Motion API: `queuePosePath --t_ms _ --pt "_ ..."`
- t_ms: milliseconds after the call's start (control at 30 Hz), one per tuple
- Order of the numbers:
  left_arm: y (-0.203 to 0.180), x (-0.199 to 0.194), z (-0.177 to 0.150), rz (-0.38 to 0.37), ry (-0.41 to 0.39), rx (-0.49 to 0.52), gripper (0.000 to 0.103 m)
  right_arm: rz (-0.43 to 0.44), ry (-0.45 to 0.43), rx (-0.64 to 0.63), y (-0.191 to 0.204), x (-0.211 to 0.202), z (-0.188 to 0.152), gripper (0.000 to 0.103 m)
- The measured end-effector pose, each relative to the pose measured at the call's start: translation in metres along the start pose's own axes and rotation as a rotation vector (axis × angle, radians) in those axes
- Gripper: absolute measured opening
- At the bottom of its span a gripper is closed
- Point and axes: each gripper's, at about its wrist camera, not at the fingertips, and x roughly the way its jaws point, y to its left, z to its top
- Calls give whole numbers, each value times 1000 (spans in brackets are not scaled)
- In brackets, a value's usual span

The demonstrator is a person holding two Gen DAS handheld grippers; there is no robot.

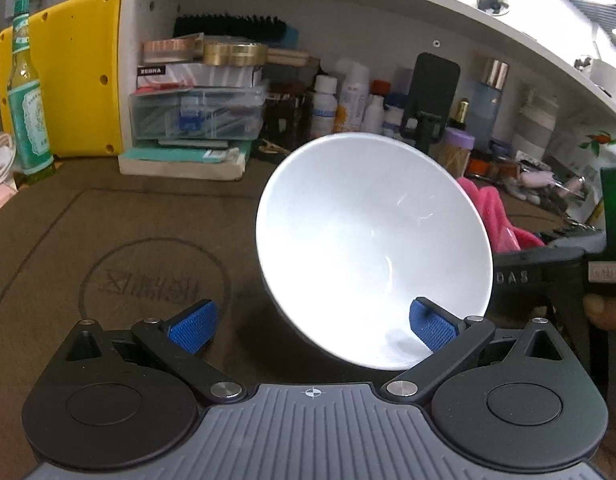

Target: Clean bowl

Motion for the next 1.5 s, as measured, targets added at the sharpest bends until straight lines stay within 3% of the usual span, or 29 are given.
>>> queuePosePath --t_ms 133,333,467,667,1100,1500 --pt "9 -14 20 -22 -12 -67 103 -1 0 1 0 0 0 103" --pt "6 -47 2 0 -10 50 103 -3 0 1 2 1 1 103" --pt "-5 -24 -9 15 48 95 103 -2 0 0 1 1 0 103" --pt "-36 25 -10 -22 112 171 103 -2 -1 -3 1 1 0 103" --pt "-47 47 -11 79 42 157 103 -4 0 3 4 2 1 103" --pt "-45 47 -10 75 42 151 103 -5 0 4 5 1 1 103"
